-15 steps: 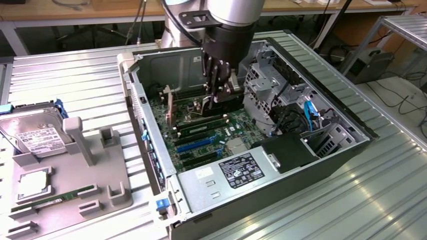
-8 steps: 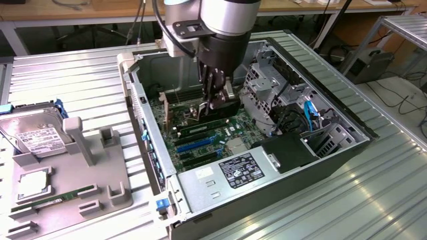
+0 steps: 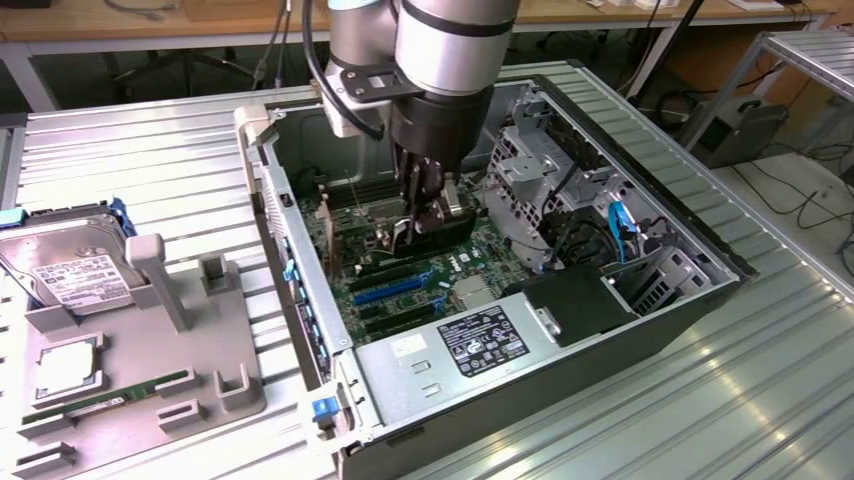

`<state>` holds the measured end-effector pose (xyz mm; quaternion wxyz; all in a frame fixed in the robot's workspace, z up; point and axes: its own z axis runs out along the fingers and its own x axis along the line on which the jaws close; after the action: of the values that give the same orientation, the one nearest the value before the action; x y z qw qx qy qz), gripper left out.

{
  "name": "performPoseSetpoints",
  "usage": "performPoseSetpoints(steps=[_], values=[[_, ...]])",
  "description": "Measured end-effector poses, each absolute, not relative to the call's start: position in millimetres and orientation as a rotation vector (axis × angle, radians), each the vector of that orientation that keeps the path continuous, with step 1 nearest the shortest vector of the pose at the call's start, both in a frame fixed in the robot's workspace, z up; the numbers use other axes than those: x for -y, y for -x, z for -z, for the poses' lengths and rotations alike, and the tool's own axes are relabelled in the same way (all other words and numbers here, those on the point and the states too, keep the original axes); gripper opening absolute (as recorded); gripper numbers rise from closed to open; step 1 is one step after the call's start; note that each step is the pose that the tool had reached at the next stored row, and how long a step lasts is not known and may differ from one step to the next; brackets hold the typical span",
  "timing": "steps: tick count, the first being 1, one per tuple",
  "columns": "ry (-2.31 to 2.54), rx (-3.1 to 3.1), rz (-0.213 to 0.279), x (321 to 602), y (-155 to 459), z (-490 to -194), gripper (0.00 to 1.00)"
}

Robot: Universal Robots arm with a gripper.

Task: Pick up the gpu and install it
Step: 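Insert the gpu into the slot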

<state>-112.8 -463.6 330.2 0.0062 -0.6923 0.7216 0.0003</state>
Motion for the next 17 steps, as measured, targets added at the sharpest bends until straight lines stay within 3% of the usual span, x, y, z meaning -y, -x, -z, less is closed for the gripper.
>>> performPoseSetpoints(steps=[17], values=[[2.165,-2.258,0.001,463.6,115.8,-297.6,0.26]])
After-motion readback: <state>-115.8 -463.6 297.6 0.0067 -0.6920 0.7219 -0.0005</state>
